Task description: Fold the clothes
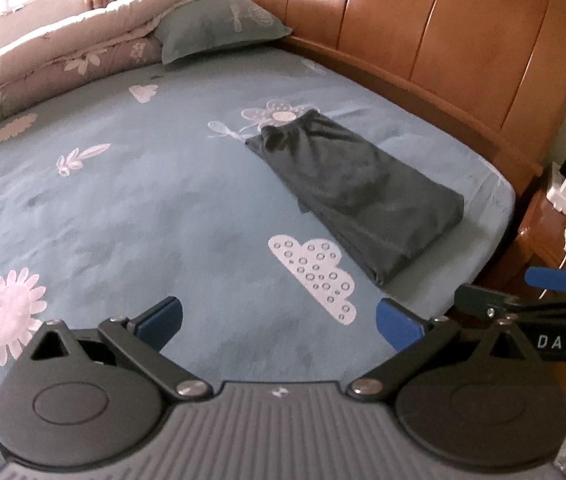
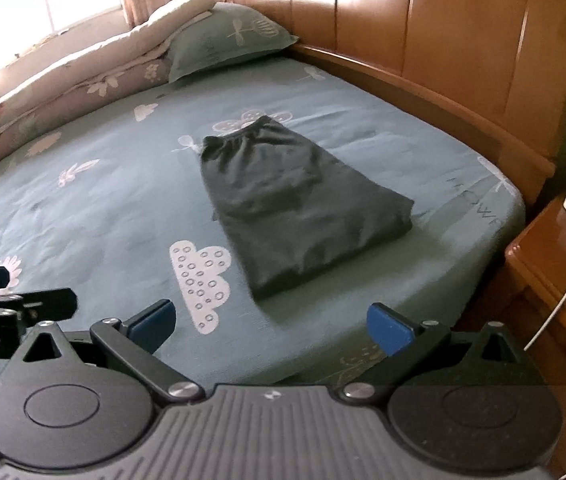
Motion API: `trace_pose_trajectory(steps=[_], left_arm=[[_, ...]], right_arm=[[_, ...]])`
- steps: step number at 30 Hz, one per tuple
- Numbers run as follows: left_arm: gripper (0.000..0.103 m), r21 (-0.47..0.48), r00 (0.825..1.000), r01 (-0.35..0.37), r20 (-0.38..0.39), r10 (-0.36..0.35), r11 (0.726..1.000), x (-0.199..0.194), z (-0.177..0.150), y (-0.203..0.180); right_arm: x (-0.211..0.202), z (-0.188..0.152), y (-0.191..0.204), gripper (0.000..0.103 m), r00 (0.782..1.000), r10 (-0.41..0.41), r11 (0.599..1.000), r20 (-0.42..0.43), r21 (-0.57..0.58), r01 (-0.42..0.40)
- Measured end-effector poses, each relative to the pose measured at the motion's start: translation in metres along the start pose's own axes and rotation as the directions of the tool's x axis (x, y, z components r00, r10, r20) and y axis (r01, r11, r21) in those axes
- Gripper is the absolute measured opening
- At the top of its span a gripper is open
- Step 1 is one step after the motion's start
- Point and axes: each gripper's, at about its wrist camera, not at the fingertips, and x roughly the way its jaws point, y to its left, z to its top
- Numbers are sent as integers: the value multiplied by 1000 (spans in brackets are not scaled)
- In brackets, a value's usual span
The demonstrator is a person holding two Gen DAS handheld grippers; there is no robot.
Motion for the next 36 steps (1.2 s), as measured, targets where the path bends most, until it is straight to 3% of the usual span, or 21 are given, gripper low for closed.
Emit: trace_pose_trajectory(steps=[36], left_arm=[[102,5,1000,-14,2,14,1000,8,2,-3]], right_arm=[[12,1,5,103,999,24,1000,-36,-10,-24]])
